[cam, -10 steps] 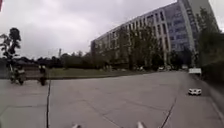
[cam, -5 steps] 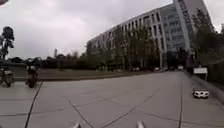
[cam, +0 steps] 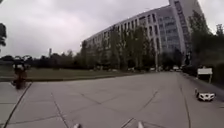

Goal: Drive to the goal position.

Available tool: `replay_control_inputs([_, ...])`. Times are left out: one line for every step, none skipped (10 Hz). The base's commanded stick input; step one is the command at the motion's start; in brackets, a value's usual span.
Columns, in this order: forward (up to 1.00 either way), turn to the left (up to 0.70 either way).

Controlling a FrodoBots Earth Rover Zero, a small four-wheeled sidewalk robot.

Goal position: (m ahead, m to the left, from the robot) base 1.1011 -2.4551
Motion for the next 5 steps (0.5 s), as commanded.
replay_control_inputs([0.4, -0.47])
replay_control_inputs([0.42, -0.25])
replay_control_inputs([0.44, -0.26])
replay_control_inputs([0.44, -0.26])
replay_control_inputs([0.44, -0.26])
